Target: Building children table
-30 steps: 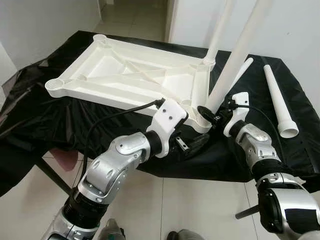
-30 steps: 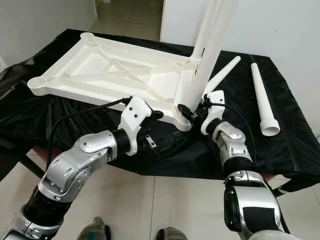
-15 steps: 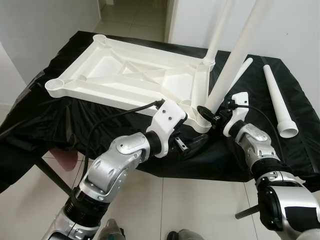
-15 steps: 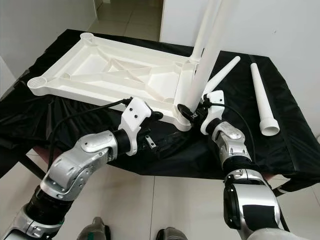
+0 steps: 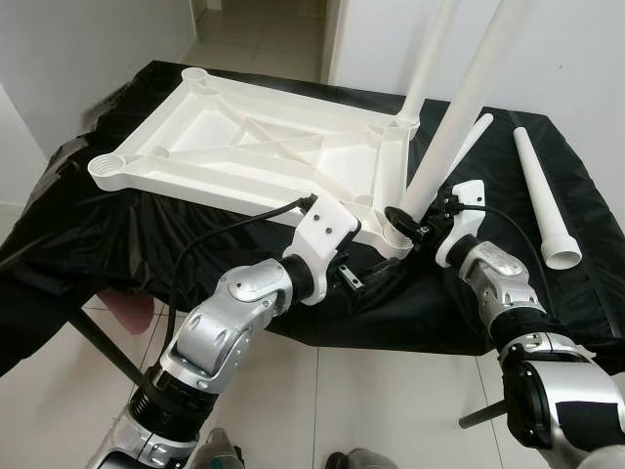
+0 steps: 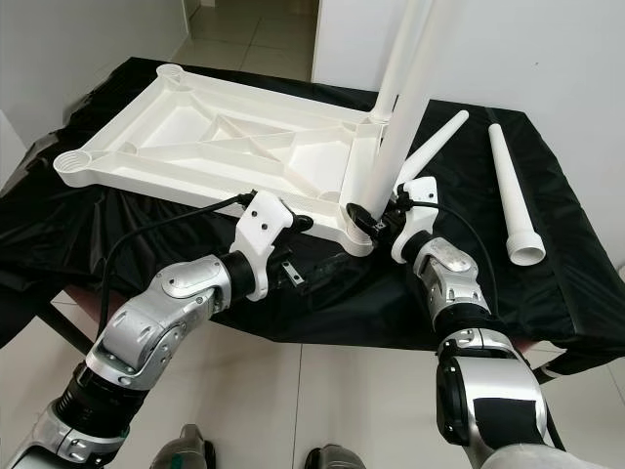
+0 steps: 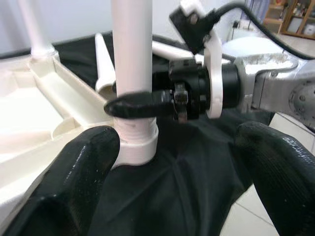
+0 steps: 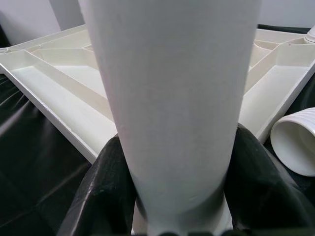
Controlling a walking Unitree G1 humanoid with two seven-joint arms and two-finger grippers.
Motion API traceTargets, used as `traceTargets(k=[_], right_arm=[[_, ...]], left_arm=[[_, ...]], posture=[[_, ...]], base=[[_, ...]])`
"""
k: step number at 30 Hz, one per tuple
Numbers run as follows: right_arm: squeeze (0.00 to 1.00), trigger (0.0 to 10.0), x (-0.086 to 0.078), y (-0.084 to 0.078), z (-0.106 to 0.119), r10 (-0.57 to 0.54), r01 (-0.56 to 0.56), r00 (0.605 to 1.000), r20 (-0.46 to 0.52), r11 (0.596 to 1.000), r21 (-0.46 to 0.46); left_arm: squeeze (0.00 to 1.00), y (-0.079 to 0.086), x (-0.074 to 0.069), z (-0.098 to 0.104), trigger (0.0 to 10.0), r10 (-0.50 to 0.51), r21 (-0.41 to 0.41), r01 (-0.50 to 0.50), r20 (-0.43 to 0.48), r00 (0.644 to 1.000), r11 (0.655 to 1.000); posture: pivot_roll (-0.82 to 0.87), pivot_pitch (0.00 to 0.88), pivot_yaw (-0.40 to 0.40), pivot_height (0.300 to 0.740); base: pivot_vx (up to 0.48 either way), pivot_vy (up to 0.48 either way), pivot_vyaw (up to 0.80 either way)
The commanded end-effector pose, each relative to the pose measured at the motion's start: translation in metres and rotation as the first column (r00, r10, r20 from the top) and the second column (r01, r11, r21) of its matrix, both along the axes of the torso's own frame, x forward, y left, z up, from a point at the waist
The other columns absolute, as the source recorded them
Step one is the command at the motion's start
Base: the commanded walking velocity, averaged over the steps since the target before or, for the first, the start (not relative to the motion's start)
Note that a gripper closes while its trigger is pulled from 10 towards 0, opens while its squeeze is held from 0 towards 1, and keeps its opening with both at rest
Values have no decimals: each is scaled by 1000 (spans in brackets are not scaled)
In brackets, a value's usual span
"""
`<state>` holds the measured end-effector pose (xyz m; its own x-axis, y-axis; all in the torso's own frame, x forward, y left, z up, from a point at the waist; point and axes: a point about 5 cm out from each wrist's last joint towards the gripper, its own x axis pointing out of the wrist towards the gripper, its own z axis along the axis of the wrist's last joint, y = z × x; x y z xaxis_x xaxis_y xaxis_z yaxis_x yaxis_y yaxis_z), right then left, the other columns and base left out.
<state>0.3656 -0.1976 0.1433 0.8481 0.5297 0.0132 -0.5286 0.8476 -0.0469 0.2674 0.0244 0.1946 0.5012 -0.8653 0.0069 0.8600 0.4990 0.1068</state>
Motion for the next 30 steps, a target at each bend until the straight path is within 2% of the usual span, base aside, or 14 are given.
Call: traceTargets(k=[1, 7, 13, 15, 18, 19, 22, 23, 25, 30], right_arm=[[0, 10000, 1, 0, -1, 7, -7, 1000, -8, 1000, 3], [0, 10000, 3, 0, 2, 5, -5, 1000, -3, 1000, 4], [0, 10000, 3, 0, 3, 2, -2, 1000, -3, 1000, 4], [0, 10000, 4, -1, 4, 1, 0, 1000, -4, 1000, 3], [0, 10000, 4, -1, 4, 0, 0, 1000, -4, 1000, 3], [0, 10000, 4, -1, 4, -1, 1, 1000, -5, 1000, 3], [0, 10000, 4, -1, 4, -1, 1, 1000, -6, 1000, 3], [0, 10000, 5, -1, 4, -1, 1, 1000, -7, 1000, 3], [0, 10000, 5, 0, 5, -3, 3, 1000, -8, 1000, 3], [0, 10000, 6, 0, 6, -10, 10, 1000, -8, 1000, 6]], left_arm=[[0, 1, 7, -7, 10000, 101, -22, -101, 39, 994, 995], [0, 2, 14, -14, 10000, 179, -97, -174, 41, 983, 980], [0, 3, 12, -19, 10000, 179, -133, -172, 45, 983, 976], [0, 5, 11, -29, 10000, 160, -163, -156, 11, 987, 974], [0, 6, 11, -33, 10000, 159, -169, -155, 6, 987, 973], [0, 7, 12, -39, 10000, 144, -213, -148, -36, 989, 966], [0, 7, 10, -39, 10000, 134, -217, -135, -22, 991, 967], [0, 6, 9, -41, 10000, 107, -234, -109, -23, 994, 966], [0, 6, 7, -47, 10000, 73, -218, -71, 4, 997, 973], [0, 5, 8, -52, 10000, 53, -222, -52, -3, 999, 974]], posture=[[68, 0, -77, 740], [55, 0, -91, 740], [54, 0, -99, 740], [55, 0, -102, 740], [55, 0, -102, 740], [59, 0, -103, 740], [61, 0, -105, 740], [68, 0, -106, 740], [75, 0, -111, 740], [64, 0, -117, 740]], base=[[0, 0, 0], [0, 0, 0], [0, 0, 0], [0, 0, 0], [0, 0, 0], [0, 0, 0], [0, 0, 0], [0, 0, 0], [0, 0, 0], [0, 0, 0]])
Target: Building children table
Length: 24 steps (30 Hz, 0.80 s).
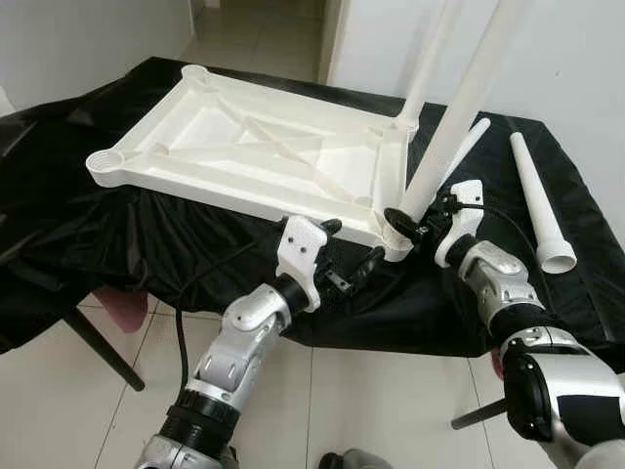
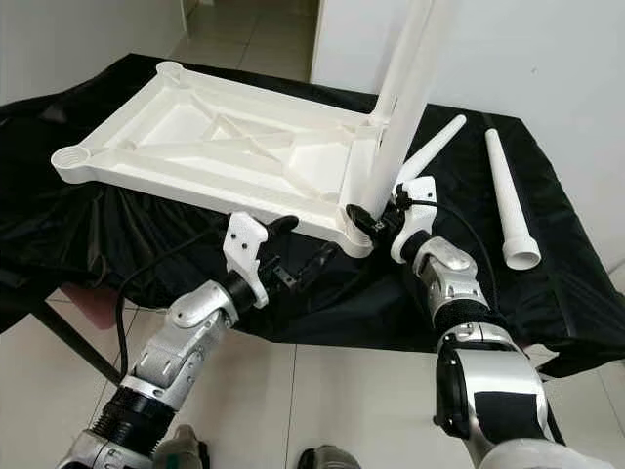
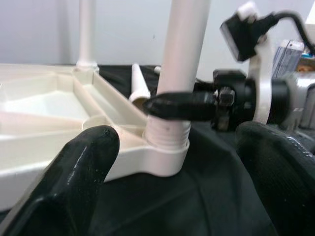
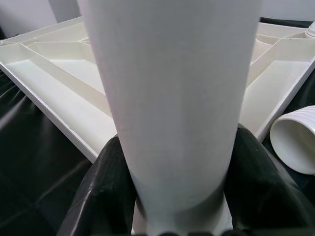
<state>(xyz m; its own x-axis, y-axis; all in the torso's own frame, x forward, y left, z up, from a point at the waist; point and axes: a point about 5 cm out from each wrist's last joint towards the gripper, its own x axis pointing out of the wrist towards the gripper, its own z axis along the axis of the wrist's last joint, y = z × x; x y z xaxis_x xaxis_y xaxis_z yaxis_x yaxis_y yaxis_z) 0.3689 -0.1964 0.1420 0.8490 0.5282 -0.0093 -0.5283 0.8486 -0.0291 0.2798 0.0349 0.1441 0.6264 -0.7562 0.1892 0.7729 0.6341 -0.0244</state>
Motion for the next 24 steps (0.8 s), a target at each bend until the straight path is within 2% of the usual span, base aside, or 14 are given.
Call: traceTargets(k=[1, 3, 5, 9, 12, 14, 17, 20, 24], right_arm=[[0, 10000, 3, -2, 7, -8, 8, 1000, 21, 1000, 3], [0, 10000, 3, -2, 7, -8, 8, 1000, 21, 1000, 2], [0, 10000, 3, -1, 7, -4, 4, 1000, 19, 1000, 3], [0, 10000, 4, 0, 7, -4, 4, 1000, 19, 1000, 5], [0, 10000, 3, 0, 6, -7, 7, 1000, 14, 1000, 8], [0, 10000, 3, 0, 6, -7, 7, 1000, 14, 1000, 8], [0, 10000, 3, -1, 5, -11, 11, 1000, 15, 1000, 7], [0, 10000, 3, -2, 5, -15, 15, 1000, 15, 1000, 7], [0, 10000, 3, -3, 5, -17, 17, 1000, 15, 1000, 7]], left_arm=[[0, -5, -4, -1, 10000, -99, 4, 99, 17, 995, 995], [0, -9, -3, -1, 10000, -109, 3, 108, 13, 994, 994], [0, -17, -5, 2, 10000, -117, -32, 118, 12, 993, 993], [0, -20, -8, 0, 10000, -109, -30, 109, 19, 994, 994], [0, -14, -6, -12, 10000, -55, 11, 55, 24, 998, 998], [0, -14, -6, -12, 10000, -55, 11, 55, 24, 998, 998], [0, 0, -4, -32, 10000, 40, 83, -41, 13, 999, 996], [0, 7, -5, -36, 10000, 78, 108, -81, 33, 996, 991], [0, 8, -5, -37, 10000, 81, 112, -85, 41, 996, 990]], posture=[[64, 0, -117, 740], [61, 0, -123, 740], [58, 0, -119, 740], [60, 0, -117, 740], [61, 0, -118, 740], [61, 0, -118, 740], [54, 1, -104, 740], [55, 3, -103, 740], [57, 7, -99, 740]], base=[[0, 0, 0], [0, 0, 0], [0, 0, 0], [0, 0, 0], [0, 0, 0], [0, 0, 0], [0, 0, 0], [0, 0, 0], [0, 0, 0]])
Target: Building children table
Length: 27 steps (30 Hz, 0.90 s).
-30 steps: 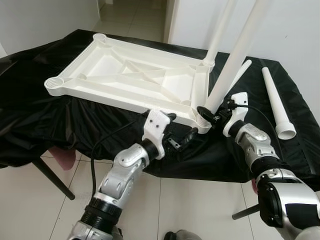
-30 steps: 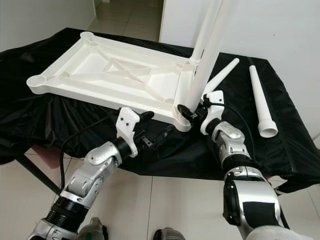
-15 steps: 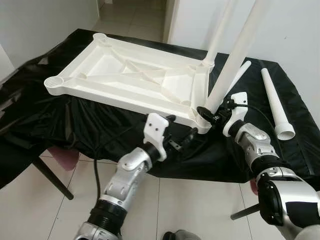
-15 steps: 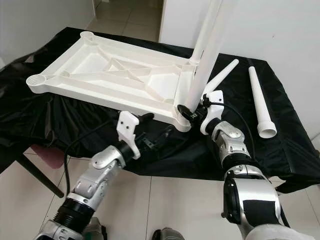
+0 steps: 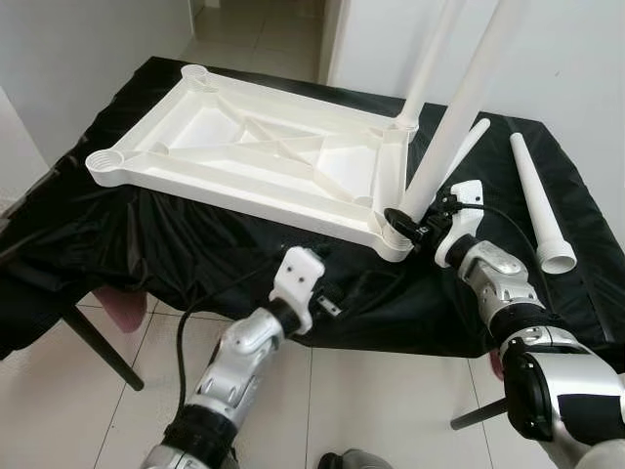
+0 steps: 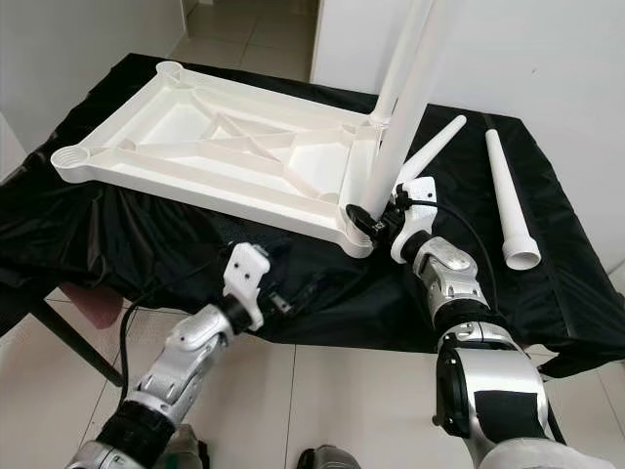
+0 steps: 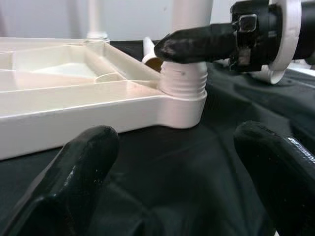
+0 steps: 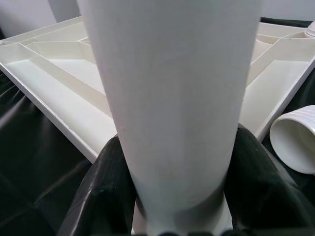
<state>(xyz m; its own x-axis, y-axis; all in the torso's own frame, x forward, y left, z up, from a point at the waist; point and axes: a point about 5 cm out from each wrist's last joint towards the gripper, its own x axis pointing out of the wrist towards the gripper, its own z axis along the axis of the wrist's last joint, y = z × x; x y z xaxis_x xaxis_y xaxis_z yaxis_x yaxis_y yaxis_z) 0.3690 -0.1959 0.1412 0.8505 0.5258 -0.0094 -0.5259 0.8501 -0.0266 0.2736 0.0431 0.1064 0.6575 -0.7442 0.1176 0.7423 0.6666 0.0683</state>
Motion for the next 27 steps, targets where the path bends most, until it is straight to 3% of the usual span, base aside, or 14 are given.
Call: traceTargets(k=[1, 11, 17, 27], right_arm=[[0, 10000, 3, -3, 6, -16, 16, 1000, 17, 1000, 5], [0, 10000, 3, -3, 7, -21, 20, 1000, 20, 1000, 5], [0, 10000, 3, -3, 7, -24, 24, 999, 24, 1000, 2], [0, 10000, 3, 0, 3, -27, 27, 1000, 8, 1000, -2]], left_arm=[[0, 1, 2, 1, 10000, 36, -1, -36, 30, 999, 999], [0, 0, -2, 16, 10000, -32, -32, 37, 141, 990, 999], [0, -8, -9, 31, 10000, -98, -65, 110, 168, 981, 992], [0, -10, -17, 32, 10000, -175, -32, 182, 153, 973, 983]], posture=[[60, 10, -95, 740], [54, 12, -76, 740], [52, 11, -68, 740], [62, 13, -64, 740]], base=[[0, 0, 0], [0, 0, 0], [0, 0, 0], [0, 0, 0]])
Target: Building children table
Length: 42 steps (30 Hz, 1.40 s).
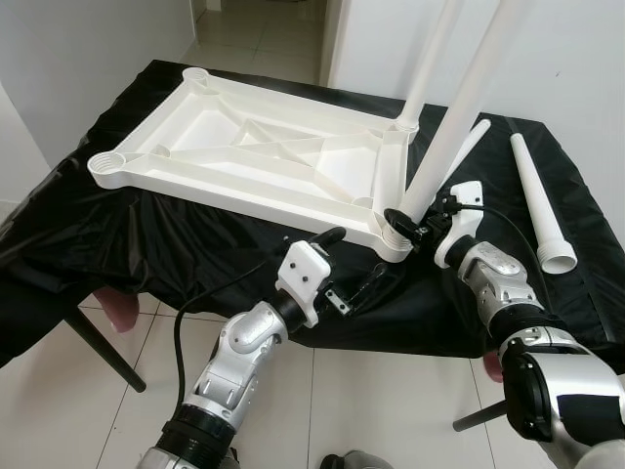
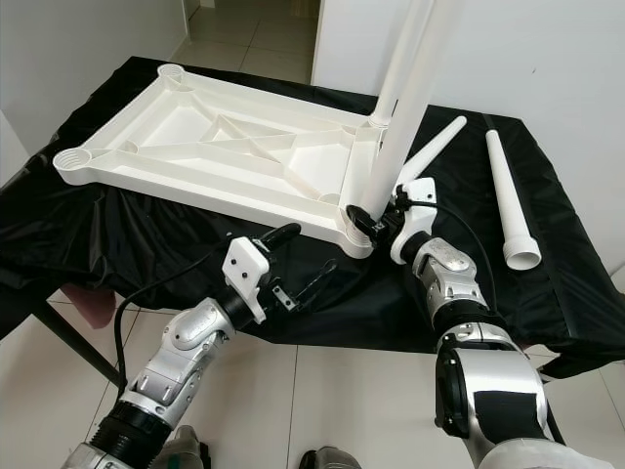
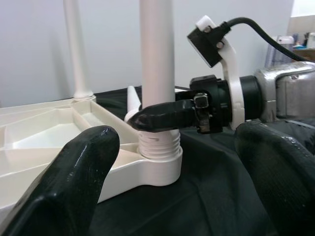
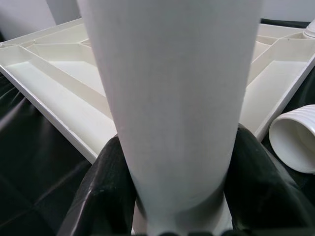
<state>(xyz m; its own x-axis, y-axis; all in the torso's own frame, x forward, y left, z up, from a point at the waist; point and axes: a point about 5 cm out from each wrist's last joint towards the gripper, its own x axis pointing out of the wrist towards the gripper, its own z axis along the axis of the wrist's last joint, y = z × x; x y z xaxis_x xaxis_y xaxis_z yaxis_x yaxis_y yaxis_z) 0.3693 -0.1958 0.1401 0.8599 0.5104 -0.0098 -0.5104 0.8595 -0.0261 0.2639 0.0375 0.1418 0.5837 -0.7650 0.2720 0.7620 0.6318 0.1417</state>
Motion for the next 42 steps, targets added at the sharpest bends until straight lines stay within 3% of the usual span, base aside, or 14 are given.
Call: traceTargets(k=[1, 7, 12, 27, 40, 41, 42], right_arm=[[0, 10000, 3, 0, 4, -9, 9, 1000, 9, 1000, -3], [0, 10000, 3, 1, 4, -20, 20, 1000, 7, 1000, 0], [0, 10000, 3, 1, 1, -54, 54, 999, 6, 999, 0], [0, 10000, 2, -1, 0, -74, 74, 997, 17, 997, 16], [0, 10000, 1, 0, -3, -87, 87, 996, 14, 996, 21], [0, 5490, 1, -2, -3, -97, 97, 995, 5, 995, 33], [0, 0, 1, -3, -3, -105, 105, 994, 0, 993, 44]], left_arm=[[0, -5, -7, -3, 10000, -121, 37, 121, -7, 993, 992], [0, -5, -9, -6, 10000, -129, 45, 130, -29, 991, 990], [0, -6, -9, -14, 10000, -126, 50, 134, -144, 982, 990], [0, -6, -2, -15, 10000, -122, 84, 148, -258, 958, 985], [0, -5, 2, -1, 10000, -132, 81, 158, -265, 955, 984], [0, -5, 2, 1, 10000, -134, 74, 158, -266, 955, 985], [0, -5, 2, 2, 10000, -136, 68, 160, -267, 954, 985]], posture=[[62, 13, -64, 740], [62, 13, -62, 740], [63, 16, -57, 740], [60, 16, -32, 740], [50, 9, -35, 740], [51, 10, -36, 740], [51, 10, -36, 740]], base=[[0, 0, 0], [0, 0, 0], [0, 0, 0], [0, 0, 0], [0, 0, 0], [0, 0, 0], [0, 0, 0]])
